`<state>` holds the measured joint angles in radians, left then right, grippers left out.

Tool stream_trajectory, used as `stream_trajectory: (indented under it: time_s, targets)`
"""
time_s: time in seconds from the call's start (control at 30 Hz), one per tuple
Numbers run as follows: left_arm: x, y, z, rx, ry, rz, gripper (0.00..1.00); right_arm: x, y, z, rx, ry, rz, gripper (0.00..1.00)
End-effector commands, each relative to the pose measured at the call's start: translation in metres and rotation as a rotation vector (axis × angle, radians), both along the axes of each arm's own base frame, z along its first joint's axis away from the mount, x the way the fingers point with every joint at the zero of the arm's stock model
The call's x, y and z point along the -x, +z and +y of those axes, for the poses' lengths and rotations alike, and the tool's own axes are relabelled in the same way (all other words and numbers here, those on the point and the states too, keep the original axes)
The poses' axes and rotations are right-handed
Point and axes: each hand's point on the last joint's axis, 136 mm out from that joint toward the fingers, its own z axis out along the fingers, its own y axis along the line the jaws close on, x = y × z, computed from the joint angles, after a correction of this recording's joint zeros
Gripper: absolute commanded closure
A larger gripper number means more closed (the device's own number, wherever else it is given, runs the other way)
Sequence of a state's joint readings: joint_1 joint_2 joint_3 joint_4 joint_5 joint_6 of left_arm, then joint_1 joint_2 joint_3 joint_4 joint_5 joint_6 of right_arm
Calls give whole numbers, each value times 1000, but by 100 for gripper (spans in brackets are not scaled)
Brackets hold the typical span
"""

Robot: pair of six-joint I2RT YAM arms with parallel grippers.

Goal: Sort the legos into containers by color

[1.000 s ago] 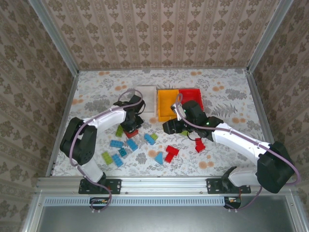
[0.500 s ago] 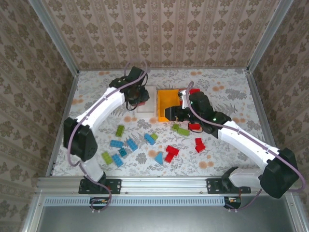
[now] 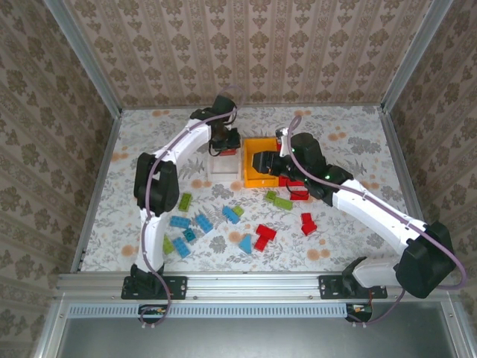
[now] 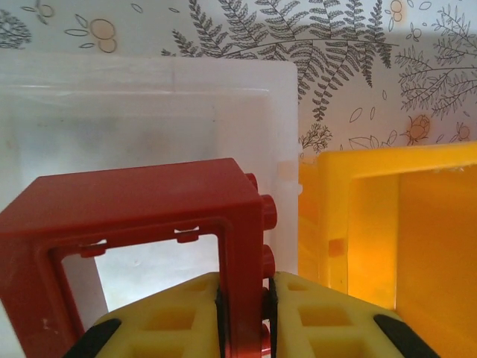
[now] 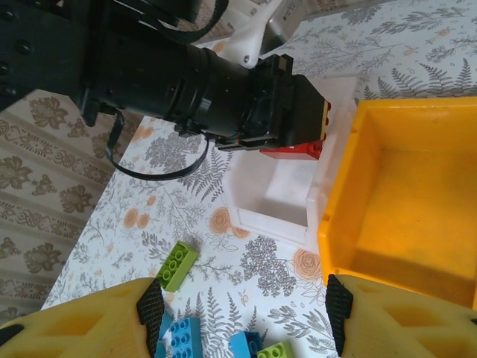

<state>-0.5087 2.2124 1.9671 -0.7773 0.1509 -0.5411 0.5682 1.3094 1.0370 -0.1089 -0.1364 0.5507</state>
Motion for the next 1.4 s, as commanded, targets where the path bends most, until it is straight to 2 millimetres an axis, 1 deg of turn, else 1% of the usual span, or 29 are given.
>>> stream_trajectory:
  time_s: [0.0,0.13,0.23,0.33,0.47,0.5,0.57,0.67,0.77,0.8,0.83,0.9,0.97,1.03,1.13,1.2,1.3,1.37]
  targets:
    - [-9,-1,-2,27,-24,-11,75,-2,1,-9,-4,-40,7,37]
    - [-4,-8,-1,22,-22,11,66,2,-9,-16,14,-56,29,37]
    - [0,-8,3,13,-18,17,62,5,-17,-25,31,-71,46,37]
    - [4,-4,7,13,-11,13,61,10,-25,-34,58,-79,59,36]
    - [9,12,13,8,8,-14,60,22,-37,-53,123,-103,79,36]
    - [11,20,16,6,19,-27,59,26,-42,-61,148,-123,99,36]
    - [17,33,19,13,37,-46,57,36,-57,-78,196,-163,154,37]
    - [31,55,15,30,26,-100,53,58,-83,-102,250,-204,266,38]
    - [57,70,2,54,-35,-143,49,86,-110,-124,312,-239,395,38]
    - [69,75,-5,69,-72,-163,48,96,-119,-132,337,-260,446,37]
    - [83,80,-13,76,-113,-185,46,107,-128,-139,364,-276,503,35]
    - [112,84,-27,81,-206,-223,43,125,-145,-147,394,-289,605,33]
    - [144,83,-39,94,-305,-245,41,141,-159,-152,423,-302,703,31]
    - [175,79,-47,114,-392,-261,39,153,-171,-153,431,-305,778,25]
    - [210,72,-53,155,-486,-264,35,158,-183,-153,432,-318,826,19]
    - [228,66,-54,179,-531,-256,33,156,-188,-150,413,-334,845,17]
    - [244,67,-56,206,-588,-280,33,154,-196,-147,389,-364,878,17]
    - [249,68,-55,214,-604,-292,33,151,-201,-146,370,-396,894,17]
